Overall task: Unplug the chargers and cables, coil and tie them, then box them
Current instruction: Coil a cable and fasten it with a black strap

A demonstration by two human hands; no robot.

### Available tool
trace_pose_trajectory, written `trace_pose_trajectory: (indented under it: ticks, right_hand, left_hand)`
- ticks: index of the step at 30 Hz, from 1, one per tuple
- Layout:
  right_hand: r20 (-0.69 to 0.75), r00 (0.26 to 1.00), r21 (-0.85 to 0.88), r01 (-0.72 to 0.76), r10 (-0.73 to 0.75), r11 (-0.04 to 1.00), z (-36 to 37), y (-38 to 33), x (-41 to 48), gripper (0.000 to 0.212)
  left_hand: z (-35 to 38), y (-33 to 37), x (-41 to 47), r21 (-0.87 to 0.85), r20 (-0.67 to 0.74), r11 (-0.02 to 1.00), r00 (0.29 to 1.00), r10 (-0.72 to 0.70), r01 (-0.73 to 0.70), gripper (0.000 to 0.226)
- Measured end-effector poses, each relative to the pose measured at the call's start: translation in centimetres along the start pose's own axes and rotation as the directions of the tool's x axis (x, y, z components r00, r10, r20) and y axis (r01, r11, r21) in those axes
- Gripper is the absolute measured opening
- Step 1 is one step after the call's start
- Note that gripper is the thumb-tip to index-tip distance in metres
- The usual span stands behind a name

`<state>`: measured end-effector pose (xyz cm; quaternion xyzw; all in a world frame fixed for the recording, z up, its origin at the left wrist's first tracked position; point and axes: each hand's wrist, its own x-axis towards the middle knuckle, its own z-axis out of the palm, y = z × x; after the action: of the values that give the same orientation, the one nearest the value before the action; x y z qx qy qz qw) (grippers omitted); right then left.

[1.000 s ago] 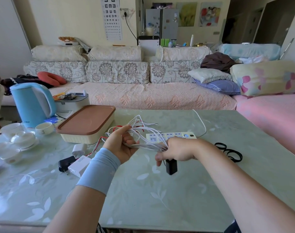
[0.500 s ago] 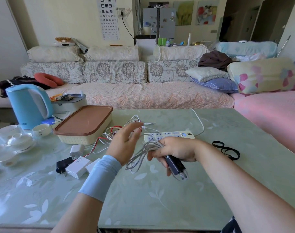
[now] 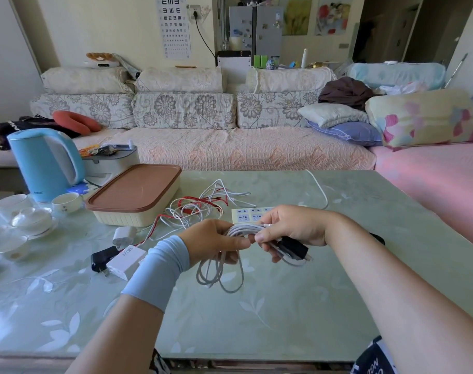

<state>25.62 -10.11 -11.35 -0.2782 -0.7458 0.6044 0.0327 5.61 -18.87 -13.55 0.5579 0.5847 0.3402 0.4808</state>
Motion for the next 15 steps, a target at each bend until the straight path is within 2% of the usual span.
trace_pose_trajectory:
  ticks: [4,6,9,10,12,14,15]
  right_hand:
    - [0.058,0.998,0.002,-0.031,0.031,1.0,-0.4,0.5,-0.1,0.014]
    - [0.056,0.998,0.017,-0.038,0.036,0.999,-0.3,0.6,-0.1,0.019]
    - [0.023,1.0,0.015,-0.003,0.003,1.0,0.0,0.6,0.2,0.027]
    - [0.005,1.0,-0.027,0.01,-0.01,1.0,0.2,0.5,0.3,0.03]
    - [-0.075,0.996,-0.24,0.02,-0.039,0.971,0.6,0.4,0.6,0.031]
    - [-0.152,0.985,-0.492,-0.004,-0.082,0.87,0.9,0.2,0.7,0.027]
    - [-0.179,0.978,-0.557,-0.014,-0.103,0.83,1.0,0.1,0.8,0.026]
  left_hand:
    - [0.3,0.2,-0.4,-0.127,0.091,0.992,0.996,-0.018,0.029,0.02]
    - [0.2,0.2,-0.3,-0.081,0.035,0.996,0.999,-0.039,0.042,0.02]
    - [0.0,0.1,0.0,0.063,-0.059,0.998,0.998,0.007,-0.003,0.02]
    - [-0.1,0.1,0.0,0.107,-0.085,0.994,0.996,0.02,-0.011,0.023]
    - [-0.1,0.1,0.1,0.212,-0.122,0.977,0.992,0.034,-0.008,0.027]
    - [0.0,0.0,0.2,0.295,-0.157,0.955,0.987,0.037,0.011,0.032]
    - [-0.1,-0.1,0.3,0.325,-0.178,0.945,0.983,0.04,0.02,0.036]
